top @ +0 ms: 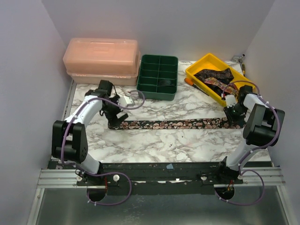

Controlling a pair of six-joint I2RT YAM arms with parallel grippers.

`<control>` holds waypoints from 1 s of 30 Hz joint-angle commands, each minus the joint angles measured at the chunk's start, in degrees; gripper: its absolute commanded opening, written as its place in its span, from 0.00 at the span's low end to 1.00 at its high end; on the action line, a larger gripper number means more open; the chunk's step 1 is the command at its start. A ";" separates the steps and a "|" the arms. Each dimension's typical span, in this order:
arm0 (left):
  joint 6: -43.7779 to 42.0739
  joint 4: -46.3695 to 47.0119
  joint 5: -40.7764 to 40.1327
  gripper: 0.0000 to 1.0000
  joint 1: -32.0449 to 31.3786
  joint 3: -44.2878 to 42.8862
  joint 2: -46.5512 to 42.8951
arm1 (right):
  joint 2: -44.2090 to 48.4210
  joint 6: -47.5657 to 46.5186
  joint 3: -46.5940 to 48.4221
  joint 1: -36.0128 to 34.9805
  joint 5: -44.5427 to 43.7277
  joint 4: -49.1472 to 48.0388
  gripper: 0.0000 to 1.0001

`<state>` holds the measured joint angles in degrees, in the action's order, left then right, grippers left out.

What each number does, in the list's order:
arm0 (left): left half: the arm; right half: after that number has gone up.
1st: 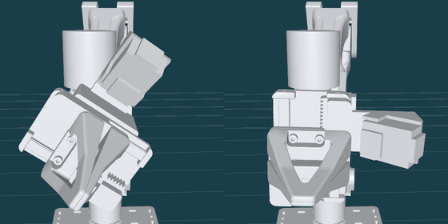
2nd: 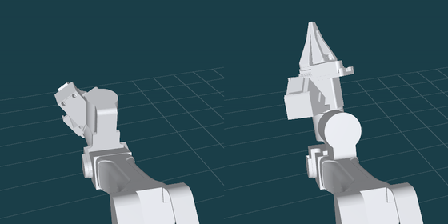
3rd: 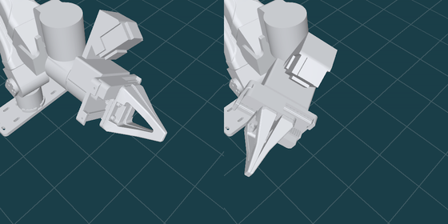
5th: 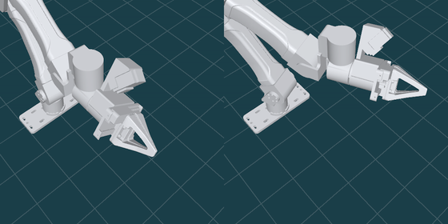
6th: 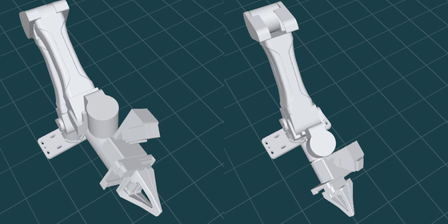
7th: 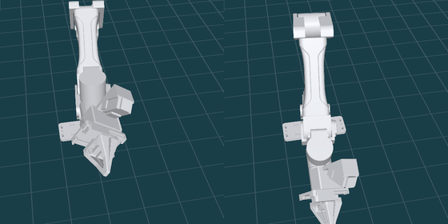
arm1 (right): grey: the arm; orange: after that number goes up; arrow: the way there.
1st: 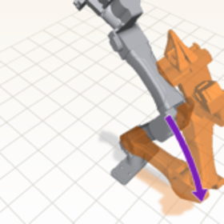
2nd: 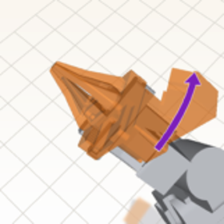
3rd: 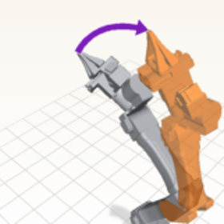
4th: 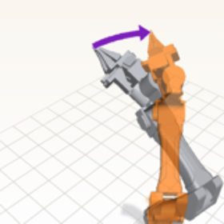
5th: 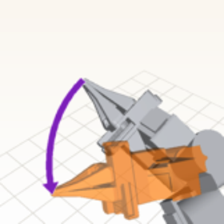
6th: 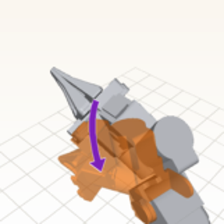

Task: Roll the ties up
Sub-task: Flatten out the tie at the center of the board, then roll the tie at the center of the board.

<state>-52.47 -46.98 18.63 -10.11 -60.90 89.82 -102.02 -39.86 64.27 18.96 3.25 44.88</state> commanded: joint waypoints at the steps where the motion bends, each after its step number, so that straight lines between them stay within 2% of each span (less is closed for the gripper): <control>1: 10.42 -7.61 16.79 0.98 5.51 -11.10 -4.91 | 2.91 -1.58 1.97 0.96 3.78 1.44 0.36; 4: 22.78 -4.75 20.30 0.98 8.51 -13.27 -6.69 | 7.11 -1.24 5.39 0.98 8.73 4.38 0.45; 6: 28.51 -1.57 24.29 0.98 11.41 -11.68 -9.75 | 10.50 -1.30 8.34 1.00 12.52 6.57 0.52; 9: 34.89 3.56 31.73 0.98 14.39 -7.47 -13.16 | 15.41 -0.98 12.14 0.98 18.98 7.96 0.67; 12: 40.21 7.13 32.75 0.98 15.31 -3.78 -12.98 | 20.26 2.31 13.57 0.90 28.63 5.49 0.83; 14: 41.78 4.68 34.14 0.98 16.79 -5.33 -8.95 | 22.50 4.78 12.59 0.95 38.07 2.95 0.88; 16: 36.24 -6.36 45.92 0.98 21.00 -9.24 -2.92 | 23.10 1.76 13.07 0.68 50.34 4.82 0.98; 17: 37.64 -6.68 49.70 0.98 23.22 -9.22 -1.41 | 22.65 0.89 13.81 -0.49 55.73 6.00 1.00; 18: 42.03 -2.95 49.48 0.98 24.91 -7.94 -1.71 | 21.93 3.09 14.26 -2.71 57.01 4.97 1.00; 19: 46.60 0.70 48.35 0.98 26.97 -6.04 -3.04 | 20.98 11.45 14.56 -8.18 51.83 -0.26 1.00; 20: 49.19 3.61 46.33 0.98 28.32 -4.93 -4.27 | 19.57 14.64 15.47 -14.37 47.14 -1.53 1.00; 22: 50.94 4.78 42.82 0.98 30.04 -4.50 -6.07 | 17.21 14.42 16.22 -24.55 40.89 -2.79 1.00; 24: 51.64 3.64 39.59 0.98 30.70 -5.24 -7.15 | 17.24 17.64 12.92 -32.49 34.75 -11.25 1.00; 27: 50.23 2.96 32.58 0.98 30.68 -5.37 -11.02 | 14.91 12.70 12.05 -43.44 26.03 -16.82 1.00; 28: 49.57 4.06 29.85 0.98 30.73 -4.37 -13.43 | 13.55 12.14 12.44 -45.62 27.44 -18.85 1.00; 30: 48.28 9.25 26.89 0.98 31.11 -0.57 -19.12 | 10.08 16.93 13.32 -46.21 37.37 -24.56 1.00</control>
<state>-3.40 -44.62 54.61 20.53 -65.10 81.62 -88.16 -27.03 76.64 -24.86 36.64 33.12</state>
